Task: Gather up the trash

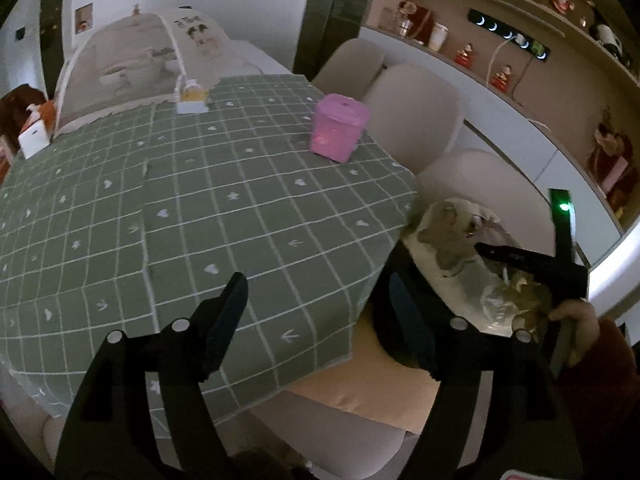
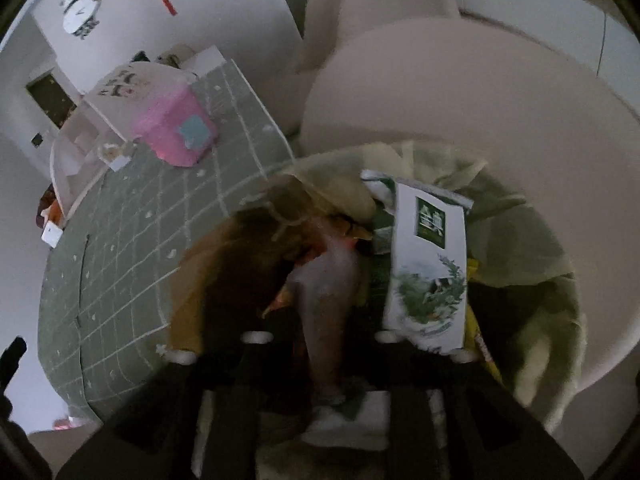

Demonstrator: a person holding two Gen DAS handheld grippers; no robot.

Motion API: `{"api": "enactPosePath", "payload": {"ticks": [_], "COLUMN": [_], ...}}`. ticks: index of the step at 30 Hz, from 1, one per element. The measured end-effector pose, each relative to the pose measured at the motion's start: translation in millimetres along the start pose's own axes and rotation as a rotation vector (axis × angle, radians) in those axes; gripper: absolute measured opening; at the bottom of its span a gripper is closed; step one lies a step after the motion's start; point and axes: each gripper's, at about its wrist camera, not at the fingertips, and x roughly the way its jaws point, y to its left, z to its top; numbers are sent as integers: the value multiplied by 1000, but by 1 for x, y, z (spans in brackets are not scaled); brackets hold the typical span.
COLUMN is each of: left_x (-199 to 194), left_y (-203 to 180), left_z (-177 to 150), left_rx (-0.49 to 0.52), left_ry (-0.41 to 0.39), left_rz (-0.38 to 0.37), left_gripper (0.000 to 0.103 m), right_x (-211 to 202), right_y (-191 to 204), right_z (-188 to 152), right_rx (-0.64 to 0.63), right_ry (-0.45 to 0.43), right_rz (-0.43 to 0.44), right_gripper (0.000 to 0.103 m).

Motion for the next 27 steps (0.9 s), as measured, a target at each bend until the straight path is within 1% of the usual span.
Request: {"api": "enactPosePath", "payload": {"ticks": [1, 2, 5, 7, 8, 11, 13, 18, 21, 27], "left_x": [-3, -6, -20, -31, -39, -59, -75, -108, -124, -146], "left_y": [4, 8, 13, 15, 16, 20, 20, 23, 26, 36], "left_z": [-3, -5, -13, -17, -20, -25, -30, -44, -58, -82], "left_rx": [1, 7, 43, 68, 88, 118, 138, 182, 188, 182], "left_ry": [-5, -9, -36, -62, -76, -115, -162, -214, -226, -216], "left_rz": [3, 4, 17, 13, 13, 17, 27, 46, 49, 49], "left_gripper": [70, 70, 70, 70, 70, 70, 70, 70, 70, 70], "right_x": [-9, -15, -40, -56, -65, -103, -130, -179, -197, -213], "right_y": [5, 9, 26, 34, 39, 54, 73, 125, 148, 185], "right_z": [-4, -8, -22, -32, -37, -64, -88, -149, -180, -226], "right_rx": [-15, -26, -83, -89, -83, -54, -61, -70, -83, -117], "right_ry": [-26, -43, -102, -129, -142, -187, -231, -308, -345, -372], "right_rz": [4, 3, -68, -86, -89, -49, -55, -49, -51, -109], "right_gripper": [54, 59, 59, 59, 59, 59, 59, 59, 59, 59]}}
